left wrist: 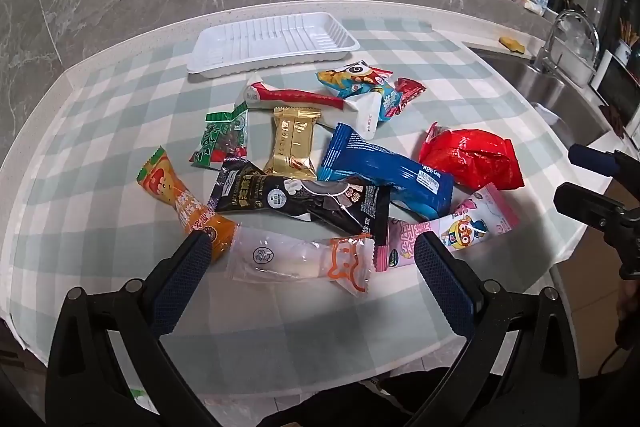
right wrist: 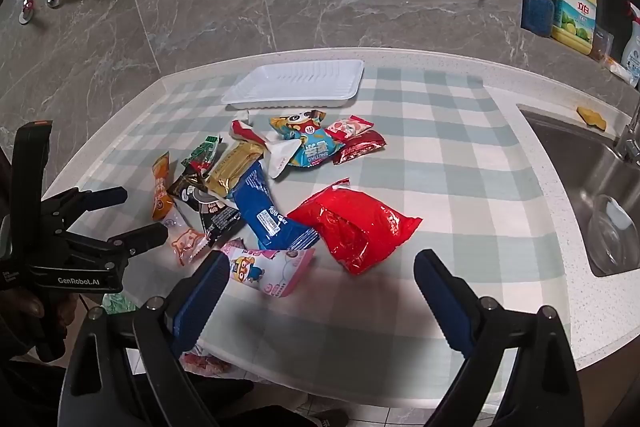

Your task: Organize snacks

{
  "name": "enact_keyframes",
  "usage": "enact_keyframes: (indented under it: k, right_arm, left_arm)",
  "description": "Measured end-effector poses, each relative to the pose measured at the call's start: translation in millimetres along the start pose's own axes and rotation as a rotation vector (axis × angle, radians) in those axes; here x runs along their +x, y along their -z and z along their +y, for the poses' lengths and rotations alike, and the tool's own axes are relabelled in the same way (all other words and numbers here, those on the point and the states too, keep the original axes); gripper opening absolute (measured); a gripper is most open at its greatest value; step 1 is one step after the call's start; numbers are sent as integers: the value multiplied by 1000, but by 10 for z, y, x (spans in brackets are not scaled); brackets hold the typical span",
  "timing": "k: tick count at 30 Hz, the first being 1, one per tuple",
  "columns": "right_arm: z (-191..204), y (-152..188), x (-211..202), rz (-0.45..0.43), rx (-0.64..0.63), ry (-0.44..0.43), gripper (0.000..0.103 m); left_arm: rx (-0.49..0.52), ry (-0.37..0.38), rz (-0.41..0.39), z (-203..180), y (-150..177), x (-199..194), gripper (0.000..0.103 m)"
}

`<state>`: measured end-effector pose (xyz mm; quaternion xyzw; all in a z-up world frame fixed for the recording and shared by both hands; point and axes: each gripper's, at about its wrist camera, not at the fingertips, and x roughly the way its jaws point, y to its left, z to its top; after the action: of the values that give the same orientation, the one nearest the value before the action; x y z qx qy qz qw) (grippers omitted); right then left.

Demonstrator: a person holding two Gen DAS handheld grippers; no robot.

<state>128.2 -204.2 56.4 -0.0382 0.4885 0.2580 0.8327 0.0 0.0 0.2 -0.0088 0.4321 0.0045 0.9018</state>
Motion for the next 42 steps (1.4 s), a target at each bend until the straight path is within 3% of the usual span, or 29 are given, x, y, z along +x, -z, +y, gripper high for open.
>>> enact_keyframes:
  k: [42]
  right_arm:
    - [43, -13, 54, 10, -1, 0, 95]
  left_arm:
    - [1, -2, -4, 112, 5, -16, 102]
